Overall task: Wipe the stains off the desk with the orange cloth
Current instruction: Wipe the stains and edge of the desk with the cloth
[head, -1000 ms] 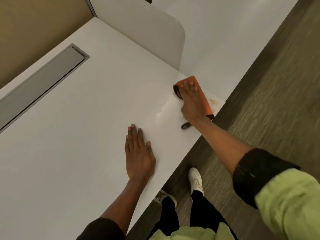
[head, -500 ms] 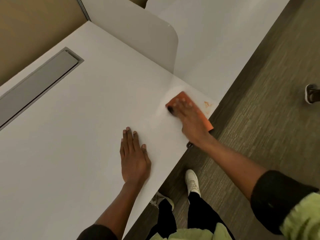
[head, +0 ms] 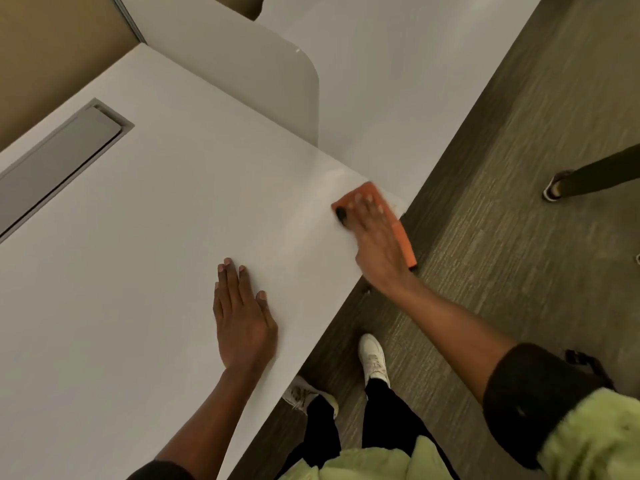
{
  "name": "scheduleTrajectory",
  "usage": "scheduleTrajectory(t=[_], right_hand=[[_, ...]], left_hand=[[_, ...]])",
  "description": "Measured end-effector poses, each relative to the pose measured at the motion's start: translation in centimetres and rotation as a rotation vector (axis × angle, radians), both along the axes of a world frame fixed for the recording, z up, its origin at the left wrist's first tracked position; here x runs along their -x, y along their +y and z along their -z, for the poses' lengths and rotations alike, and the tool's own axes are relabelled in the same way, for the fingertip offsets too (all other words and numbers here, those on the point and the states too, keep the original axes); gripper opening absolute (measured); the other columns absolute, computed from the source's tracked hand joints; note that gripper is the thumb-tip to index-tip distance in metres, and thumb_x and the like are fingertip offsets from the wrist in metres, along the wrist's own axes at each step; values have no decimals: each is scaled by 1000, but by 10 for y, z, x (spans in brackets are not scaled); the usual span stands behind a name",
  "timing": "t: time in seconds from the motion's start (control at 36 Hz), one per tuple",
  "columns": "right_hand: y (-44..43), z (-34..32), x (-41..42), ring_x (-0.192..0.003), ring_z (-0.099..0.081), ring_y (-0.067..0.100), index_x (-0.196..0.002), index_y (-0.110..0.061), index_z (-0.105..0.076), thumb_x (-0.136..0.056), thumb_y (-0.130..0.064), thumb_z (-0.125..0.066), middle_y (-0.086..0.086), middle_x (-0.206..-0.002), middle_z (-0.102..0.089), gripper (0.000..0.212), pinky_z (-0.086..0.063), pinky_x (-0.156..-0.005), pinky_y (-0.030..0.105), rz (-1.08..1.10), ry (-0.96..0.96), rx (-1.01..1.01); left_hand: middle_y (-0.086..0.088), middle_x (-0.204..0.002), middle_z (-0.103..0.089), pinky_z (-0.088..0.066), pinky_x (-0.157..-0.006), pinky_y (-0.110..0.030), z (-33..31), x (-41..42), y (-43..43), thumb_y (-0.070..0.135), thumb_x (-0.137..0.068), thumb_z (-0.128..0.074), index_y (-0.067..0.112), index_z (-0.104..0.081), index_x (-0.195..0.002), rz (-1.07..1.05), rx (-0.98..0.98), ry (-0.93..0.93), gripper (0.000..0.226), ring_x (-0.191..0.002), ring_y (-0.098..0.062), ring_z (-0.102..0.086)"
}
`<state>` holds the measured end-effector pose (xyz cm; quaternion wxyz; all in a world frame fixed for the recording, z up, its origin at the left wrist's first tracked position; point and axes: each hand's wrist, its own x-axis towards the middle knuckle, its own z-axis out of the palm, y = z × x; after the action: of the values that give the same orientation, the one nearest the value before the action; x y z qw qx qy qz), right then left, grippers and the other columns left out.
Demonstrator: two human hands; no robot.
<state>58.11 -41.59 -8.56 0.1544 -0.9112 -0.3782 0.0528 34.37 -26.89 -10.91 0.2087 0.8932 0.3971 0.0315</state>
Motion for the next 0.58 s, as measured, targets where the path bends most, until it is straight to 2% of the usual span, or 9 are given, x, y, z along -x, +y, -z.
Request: scheduleTrajectory(t=[0.06,0.14,0.28,0.33,0.39,0.44,0.53,0.58], right_hand=[[16,-6,-22,-160,-13,39,-160,-1,-28,-85,16,-51,24,-169,-21,80,-13,-130,54,85,6,18],[32,-6,-13,-161,-6,39,-162,-1,-20,-89,10,-51,23,-171,-14,80,-11,-130,52,111,28,23],[2,7,58,-160,-9,39,-161,3,-23,-83,11,-24,23,-171,-15,79,-15,-130,53,-186,35,-19],[-20,2,61,-160,-12,38,-161,2,-25,-81,11,-26,23,-170,-18,80,-16,-130,52,-245,29,12],[-33,0,39,-159,-19,37,-159,1,-32,-83,9,-28,22,-168,-25,76,-19,-130,52,-171,-8,1],[-31,-2,1,-158,-21,38,-157,1,-36,-89,7,-30,22,-166,-29,68,-16,-131,51,-3,-14,0],[-4,-8,-52,-159,-17,40,-159,3,-30,-88,12,-57,27,-167,-27,76,-14,-131,50,215,7,44],[15,-11,-60,-160,-13,39,-161,2,-25,-92,5,-58,26,-168,-22,77,-12,-131,49,275,44,49]], left_hand=[[-5,-181,2,-3,-136,-43,-1,-5,-4,33,-114,-25,8,-14,-170,-19,-3,7,62,-168,-19,8],[-7,-181,5,-2,-136,-44,-5,-14,-14,30,-115,-33,5,-14,-170,-46,28,10,63,-167,-20,10],[-8,-181,10,-5,-137,-47,-6,-38,-44,37,-115,-32,6,-8,-170,-59,27,25,68,-167,-21,13],[-13,-180,8,-6,-136,-49,-4,-43,-50,37,-115,-29,3,-9,-169,-61,-7,39,67,-167,-25,13],[-15,-180,7,-5,-136,-49,-3,-42,-50,38,-115,-24,3,-10,-169,-45,-32,51,66,-167,-26,13],[-14,-180,7,-4,-136,-48,-3,-41,-49,42,-114,-21,4,-11,-169,-38,-39,59,68,-167,-26,14],[-14,-180,6,-3,-136,-47,-4,-43,-49,42,-113,-21,4,-12,-169,-37,-64,70,68,-167,-26,13],[-13,-180,6,-4,-136,-48,-3,-43,-50,41,-113,-22,5,-12,-169,-40,-72,82,68,-167,-26,12]])
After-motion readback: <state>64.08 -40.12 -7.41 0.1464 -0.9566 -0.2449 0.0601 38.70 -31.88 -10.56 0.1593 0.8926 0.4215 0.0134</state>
